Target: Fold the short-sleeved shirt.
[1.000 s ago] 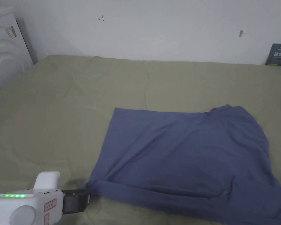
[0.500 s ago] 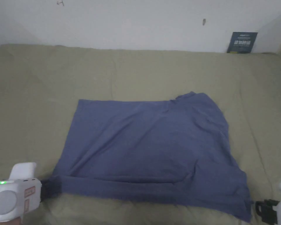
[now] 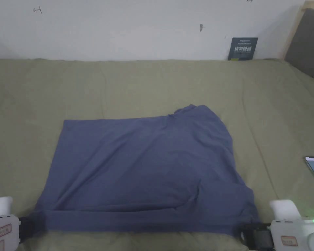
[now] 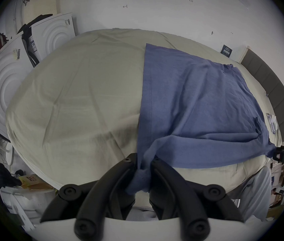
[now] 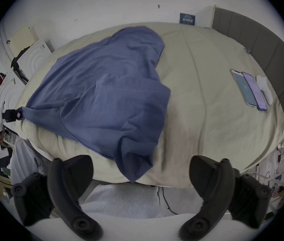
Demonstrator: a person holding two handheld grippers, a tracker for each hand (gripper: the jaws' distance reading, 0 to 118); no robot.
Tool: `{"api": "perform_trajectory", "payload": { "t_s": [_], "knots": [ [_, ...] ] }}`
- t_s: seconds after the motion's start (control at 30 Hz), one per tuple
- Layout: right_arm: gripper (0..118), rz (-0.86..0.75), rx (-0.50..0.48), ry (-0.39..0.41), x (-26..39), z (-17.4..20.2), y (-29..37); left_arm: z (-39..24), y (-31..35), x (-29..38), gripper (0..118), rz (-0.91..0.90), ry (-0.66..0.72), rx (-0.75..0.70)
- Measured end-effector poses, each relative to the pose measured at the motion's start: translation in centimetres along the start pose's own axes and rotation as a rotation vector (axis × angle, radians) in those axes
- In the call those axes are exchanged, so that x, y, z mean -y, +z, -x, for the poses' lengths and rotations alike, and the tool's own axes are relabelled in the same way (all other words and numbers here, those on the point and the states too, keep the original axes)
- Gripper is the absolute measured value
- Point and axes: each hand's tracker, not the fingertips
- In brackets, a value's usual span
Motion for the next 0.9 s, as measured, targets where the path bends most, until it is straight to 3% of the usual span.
{"api": "perform_trajectory", "payload": {
  "t_s": [0.03,0.07,0.1,0.47,0.9],
  "knots": [
    [57,-0.008,0.015,0.010,-0.2,0.2,-0.1,0.1,0.1,-0.2,12,-0.001,0.003,0.000],
    [20,-0.012,0.033,0.028,-0.4,0.5,-0.3,0.2,0.1,-0.3,12,-0.002,0.002,0.003],
    [15,-0.009,0.040,0.053,-0.6,0.7,-0.6,0.0,0.0,-0.1,12,-0.005,-0.001,0.001],
    [9,-0.092,-0.004,0.035,-2.3,0.3,3.3,0.5,0.5,-1.9,12,-0.024,-0.005,0.002],
    [10,-0.132,-0.013,0.007,-14.8,-0.8,1.4,-0.7,-3.3,-11.2,12,-0.064,-0.038,0.015]
  ]
}}
